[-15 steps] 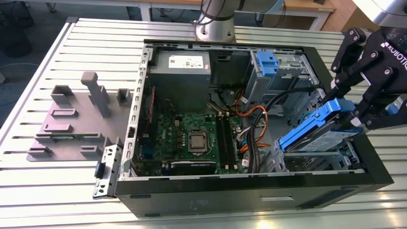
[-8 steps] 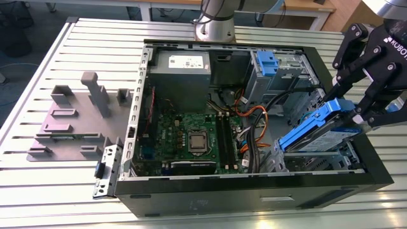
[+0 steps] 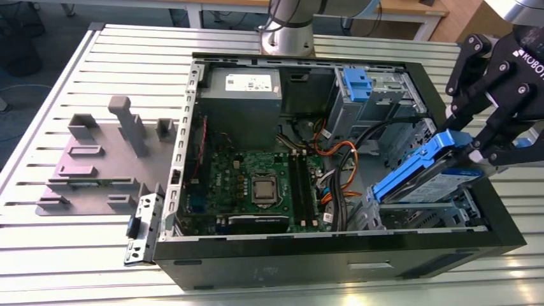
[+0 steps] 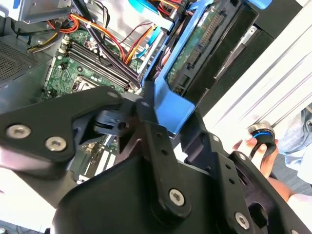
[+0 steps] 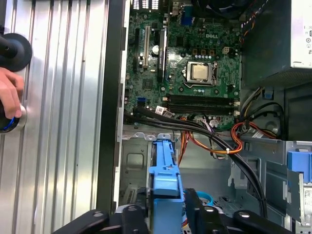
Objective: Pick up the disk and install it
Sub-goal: 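Insert the disk into the insertion slot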
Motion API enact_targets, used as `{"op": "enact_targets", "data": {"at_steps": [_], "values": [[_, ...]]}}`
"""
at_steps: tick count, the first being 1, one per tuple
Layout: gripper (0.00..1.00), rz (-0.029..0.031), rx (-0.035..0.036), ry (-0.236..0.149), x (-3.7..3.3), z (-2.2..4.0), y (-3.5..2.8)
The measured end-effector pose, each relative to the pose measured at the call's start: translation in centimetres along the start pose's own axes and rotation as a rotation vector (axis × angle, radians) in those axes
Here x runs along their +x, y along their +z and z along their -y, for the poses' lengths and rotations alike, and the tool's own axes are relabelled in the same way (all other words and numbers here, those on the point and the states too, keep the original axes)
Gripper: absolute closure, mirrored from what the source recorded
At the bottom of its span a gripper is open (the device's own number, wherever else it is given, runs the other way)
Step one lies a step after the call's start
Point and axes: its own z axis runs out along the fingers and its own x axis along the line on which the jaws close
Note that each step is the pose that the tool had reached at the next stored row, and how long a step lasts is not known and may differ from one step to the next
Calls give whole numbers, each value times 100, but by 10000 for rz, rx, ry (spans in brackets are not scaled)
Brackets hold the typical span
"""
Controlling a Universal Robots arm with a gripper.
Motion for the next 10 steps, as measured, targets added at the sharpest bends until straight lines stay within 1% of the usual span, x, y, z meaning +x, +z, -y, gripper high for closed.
{"op": "enact_targets", "data": {"at_steps": [1, 2, 3, 10], "values": [[58, -1, 0, 1, 0, 0, -1], [58, -1, 0, 1, 0, 0, -1], [64, 0, 0, 0, 0, 0, 0], [64, 3, 1, 0, 0, -2, 0]]}}
